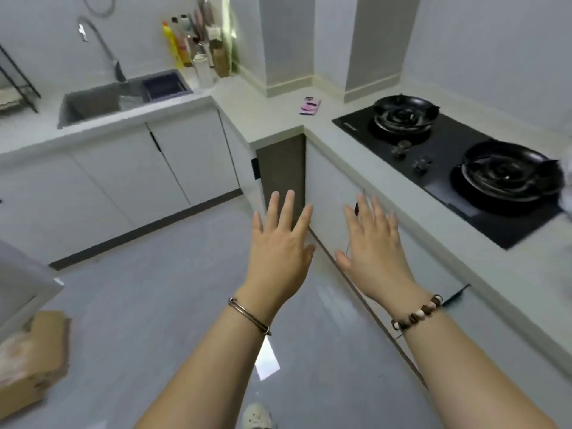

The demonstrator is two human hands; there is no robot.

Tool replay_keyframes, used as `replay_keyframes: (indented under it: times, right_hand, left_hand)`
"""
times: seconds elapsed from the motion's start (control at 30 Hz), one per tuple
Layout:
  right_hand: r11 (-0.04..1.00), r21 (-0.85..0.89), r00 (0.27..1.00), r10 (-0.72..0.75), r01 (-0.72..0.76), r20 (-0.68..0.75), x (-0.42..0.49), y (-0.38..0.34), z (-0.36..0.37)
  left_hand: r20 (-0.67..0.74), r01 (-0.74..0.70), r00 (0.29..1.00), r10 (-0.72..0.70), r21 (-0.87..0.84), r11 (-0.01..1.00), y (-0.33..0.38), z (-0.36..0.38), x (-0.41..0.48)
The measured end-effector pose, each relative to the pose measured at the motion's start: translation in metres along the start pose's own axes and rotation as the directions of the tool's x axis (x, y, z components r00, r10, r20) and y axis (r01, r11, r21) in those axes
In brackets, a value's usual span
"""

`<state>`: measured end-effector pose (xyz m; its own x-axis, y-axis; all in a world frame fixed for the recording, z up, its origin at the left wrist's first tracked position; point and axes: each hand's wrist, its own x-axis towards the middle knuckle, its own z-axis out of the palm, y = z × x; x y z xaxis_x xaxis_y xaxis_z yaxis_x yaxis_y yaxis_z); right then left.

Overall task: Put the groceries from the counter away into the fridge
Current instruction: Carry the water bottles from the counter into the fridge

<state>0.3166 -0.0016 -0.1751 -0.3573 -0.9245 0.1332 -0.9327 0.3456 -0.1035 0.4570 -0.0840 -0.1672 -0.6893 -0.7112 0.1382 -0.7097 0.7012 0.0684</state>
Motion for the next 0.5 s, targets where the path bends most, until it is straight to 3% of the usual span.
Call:
replay_keyframes:
  times: [0.23,0.5]
  right_hand:
    - [0.944,-0.067,0.947,0.322,-0.323,-0.02,-0.003,0.109,-0.007]
    - [0.807,-0.121,0.816,0.569,-0.578,-0.103,0.037,0.197,-0.029]
  left_hand:
    - [0.051,-0.307,0.949,0.312,-0.078,0.948,0.098,0.035,0.091]
    - [-0.065,-0.582,0.813,0.579,-0.117,0.805,0.175,0.041,0.21]
